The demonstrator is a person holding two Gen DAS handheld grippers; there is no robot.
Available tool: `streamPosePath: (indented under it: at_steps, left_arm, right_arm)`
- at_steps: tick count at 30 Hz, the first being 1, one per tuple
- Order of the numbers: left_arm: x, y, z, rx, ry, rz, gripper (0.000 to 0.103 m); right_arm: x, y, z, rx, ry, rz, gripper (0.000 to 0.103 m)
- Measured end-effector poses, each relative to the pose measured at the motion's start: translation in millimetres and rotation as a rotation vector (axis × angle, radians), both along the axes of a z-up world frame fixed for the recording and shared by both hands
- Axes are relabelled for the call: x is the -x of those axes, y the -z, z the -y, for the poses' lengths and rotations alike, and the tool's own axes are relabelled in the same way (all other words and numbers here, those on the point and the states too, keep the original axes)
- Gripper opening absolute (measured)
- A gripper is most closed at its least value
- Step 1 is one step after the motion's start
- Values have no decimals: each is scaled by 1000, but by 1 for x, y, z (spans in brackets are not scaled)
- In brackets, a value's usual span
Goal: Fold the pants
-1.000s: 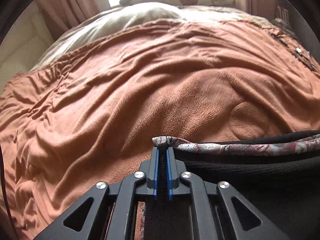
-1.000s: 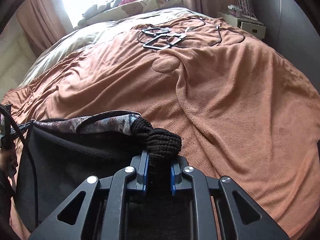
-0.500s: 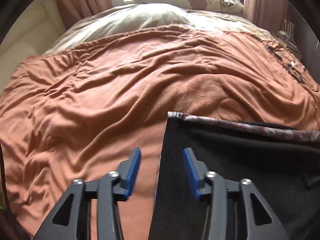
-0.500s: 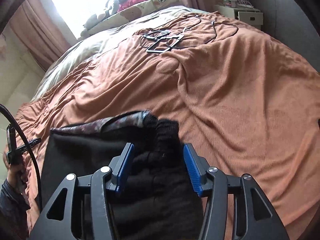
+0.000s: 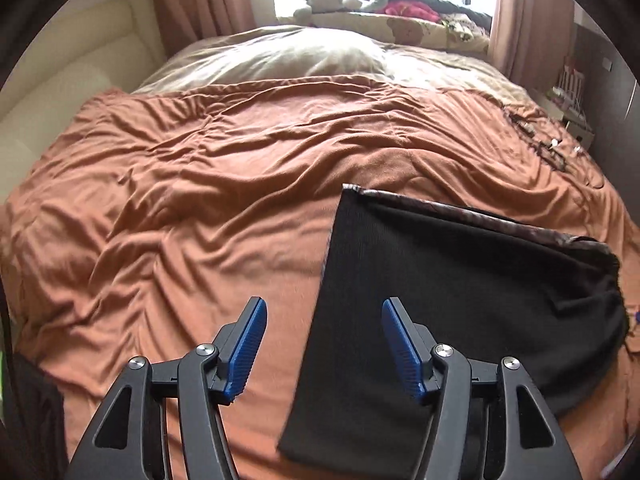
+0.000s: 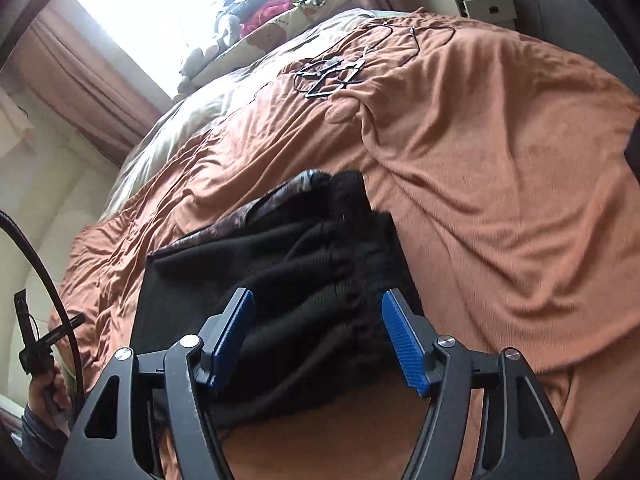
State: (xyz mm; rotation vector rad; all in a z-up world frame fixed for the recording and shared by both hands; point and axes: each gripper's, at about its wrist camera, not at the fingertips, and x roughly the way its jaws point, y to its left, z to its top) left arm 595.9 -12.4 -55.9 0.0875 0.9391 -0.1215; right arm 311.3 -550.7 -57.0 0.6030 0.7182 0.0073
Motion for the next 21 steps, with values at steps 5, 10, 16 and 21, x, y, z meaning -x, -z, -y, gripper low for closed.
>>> streamPosePath:
  at_steps: [5,10,16,21]
  left_arm:
    - [37,-9,-11,48,-55,12,63]
    - [70,-11,-20,74,-87,27,63]
    - [100,-6,-35,133,-149,26,63]
    - [122,3,-46,186,-194,30,79]
  right_arm:
    - [20,4,2,-24,3,16,65]
    - [37,12,-3,-31,-7,23,65]
    - [42,22,-9,-66,-50,16,71]
    - [45,36,-15,-114,-62,18,77]
